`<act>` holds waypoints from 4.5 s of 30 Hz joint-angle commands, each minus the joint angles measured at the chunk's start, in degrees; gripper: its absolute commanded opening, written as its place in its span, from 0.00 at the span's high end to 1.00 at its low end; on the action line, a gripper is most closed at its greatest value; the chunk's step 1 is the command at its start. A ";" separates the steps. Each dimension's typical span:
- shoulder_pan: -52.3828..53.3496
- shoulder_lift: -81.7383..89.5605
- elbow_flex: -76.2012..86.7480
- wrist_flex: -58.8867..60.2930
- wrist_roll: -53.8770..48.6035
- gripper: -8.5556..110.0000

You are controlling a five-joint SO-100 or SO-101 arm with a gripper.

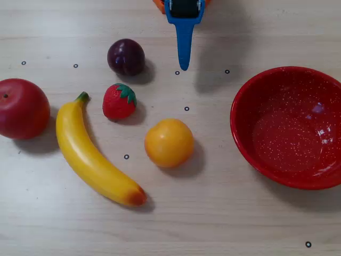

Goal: Put plum in the red bowl.

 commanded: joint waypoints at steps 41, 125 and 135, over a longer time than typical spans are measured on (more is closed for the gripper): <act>-2.46 -23.03 -25.31 9.32 5.80 0.93; -42.63 -68.82 -50.19 22.50 51.86 0.50; -42.28 -72.16 -49.92 20.13 52.56 0.50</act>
